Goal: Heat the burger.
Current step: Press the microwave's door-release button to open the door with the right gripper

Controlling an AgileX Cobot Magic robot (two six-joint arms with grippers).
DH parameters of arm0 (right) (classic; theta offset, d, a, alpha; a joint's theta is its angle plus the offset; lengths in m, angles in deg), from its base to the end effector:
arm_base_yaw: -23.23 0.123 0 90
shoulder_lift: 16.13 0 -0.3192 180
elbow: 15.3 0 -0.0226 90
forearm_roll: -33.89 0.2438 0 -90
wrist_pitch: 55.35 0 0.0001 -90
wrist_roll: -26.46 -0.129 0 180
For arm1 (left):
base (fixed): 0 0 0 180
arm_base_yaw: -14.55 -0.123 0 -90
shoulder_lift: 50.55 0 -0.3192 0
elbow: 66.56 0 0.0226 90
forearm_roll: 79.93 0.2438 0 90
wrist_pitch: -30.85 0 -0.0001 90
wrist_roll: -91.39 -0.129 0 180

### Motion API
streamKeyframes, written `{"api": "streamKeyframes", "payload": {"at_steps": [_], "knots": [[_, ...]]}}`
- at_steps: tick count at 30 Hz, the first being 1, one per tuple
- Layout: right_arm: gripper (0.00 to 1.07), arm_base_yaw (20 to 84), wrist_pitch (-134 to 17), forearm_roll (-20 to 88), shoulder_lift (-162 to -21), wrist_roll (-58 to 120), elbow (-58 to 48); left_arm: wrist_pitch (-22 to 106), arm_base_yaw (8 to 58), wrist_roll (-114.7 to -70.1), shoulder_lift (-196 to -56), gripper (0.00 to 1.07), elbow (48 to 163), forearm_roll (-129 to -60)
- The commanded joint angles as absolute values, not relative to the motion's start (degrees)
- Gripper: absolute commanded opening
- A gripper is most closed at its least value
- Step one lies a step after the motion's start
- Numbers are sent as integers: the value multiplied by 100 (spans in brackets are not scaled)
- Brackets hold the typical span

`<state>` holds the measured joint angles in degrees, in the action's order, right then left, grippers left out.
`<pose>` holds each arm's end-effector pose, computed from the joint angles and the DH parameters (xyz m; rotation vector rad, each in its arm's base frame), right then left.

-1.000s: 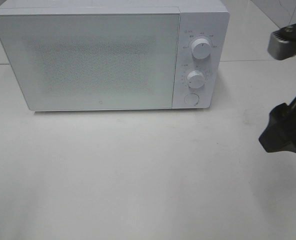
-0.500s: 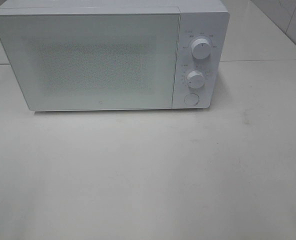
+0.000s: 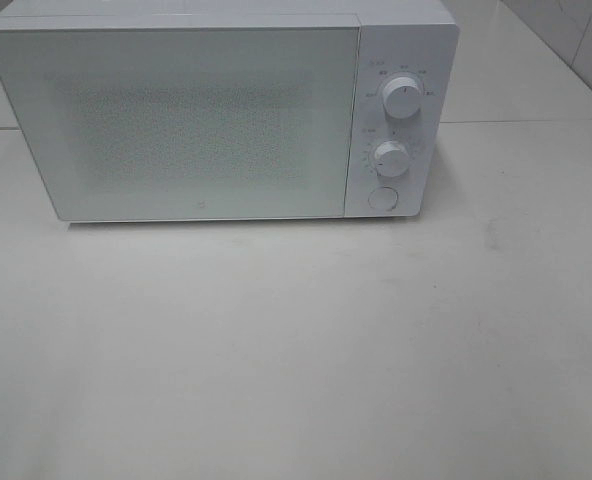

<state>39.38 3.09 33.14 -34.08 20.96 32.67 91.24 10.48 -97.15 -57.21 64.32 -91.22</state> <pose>0.0159 0.0031 0.2686 -0.2031 2.1678 0.2000 -0.0121 -0.0229 0.2606 0.0879 2.0115 -0.0951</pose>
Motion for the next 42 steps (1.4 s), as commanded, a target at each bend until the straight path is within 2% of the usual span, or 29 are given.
{"api": "streamKeyframes", "payload": {"at_steps": [1,14,25,38,42], "knots": [[76,3801,401,3309,-3225,2050,3353,9049,1037,-9709,-5601,100,6409,-9162],[76,3744,407,3303,-2131,2050,3365,9049,1037,-9709,-5601,100,6409,-9162],[76,3744,407,3303,-2159,2050,3365,9049,1037,-9709,-5607,100,6409,-9156],[76,3744,120,3291,-3609,2004,3222,9049,1037,-9709,-5607,100,6409,-9156],[76,3744,-487,3297,-4245,2004,3216,9049,1037,-9709,-5607,100,6409,-9156]]}}
